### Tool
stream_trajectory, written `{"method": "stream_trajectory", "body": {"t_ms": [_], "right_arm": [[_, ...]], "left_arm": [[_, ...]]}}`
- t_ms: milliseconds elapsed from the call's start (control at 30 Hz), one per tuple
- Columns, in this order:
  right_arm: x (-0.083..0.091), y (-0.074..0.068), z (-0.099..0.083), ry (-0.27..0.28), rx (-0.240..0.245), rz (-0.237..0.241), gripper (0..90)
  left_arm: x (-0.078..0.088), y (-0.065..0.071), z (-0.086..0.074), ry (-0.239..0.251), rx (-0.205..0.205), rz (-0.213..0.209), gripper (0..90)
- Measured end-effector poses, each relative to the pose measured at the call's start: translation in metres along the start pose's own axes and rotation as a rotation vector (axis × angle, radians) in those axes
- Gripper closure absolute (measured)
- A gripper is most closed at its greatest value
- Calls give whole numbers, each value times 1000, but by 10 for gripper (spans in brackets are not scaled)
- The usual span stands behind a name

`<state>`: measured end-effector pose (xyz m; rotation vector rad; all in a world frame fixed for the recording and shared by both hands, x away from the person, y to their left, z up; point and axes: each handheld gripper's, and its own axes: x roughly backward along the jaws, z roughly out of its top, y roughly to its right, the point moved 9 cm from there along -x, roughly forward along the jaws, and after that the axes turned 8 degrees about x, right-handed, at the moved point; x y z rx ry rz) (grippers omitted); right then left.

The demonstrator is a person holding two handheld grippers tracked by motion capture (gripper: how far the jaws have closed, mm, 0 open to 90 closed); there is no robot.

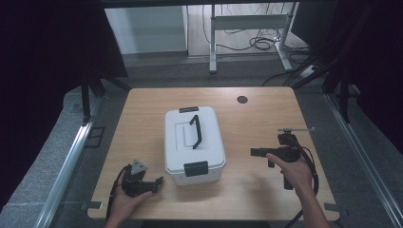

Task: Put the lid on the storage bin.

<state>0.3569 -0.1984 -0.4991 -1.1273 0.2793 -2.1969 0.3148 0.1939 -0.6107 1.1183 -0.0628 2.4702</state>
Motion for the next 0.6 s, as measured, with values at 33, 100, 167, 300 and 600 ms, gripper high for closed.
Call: {"method": "stream_trajectory", "body": {"t_ms": [33,100,167,300,600], "right_arm": [[0,0,0,0,0,0,457],[-1,7,-9,2,-11,-3,457],[-1,9,-12,4,-17,-2,456],[-2,14,-19,9,-23,0,456],[0,17,-21,21,-27,-1,449]], "left_arm": [[0,0,0,0,0,0,124],[0,0,0,-1,-1,0,124],[0,0,0,-1,-1,0,124],[0,0,0,-1,-1,1,124],[0,0,0,-1,-1,2,125]]}}
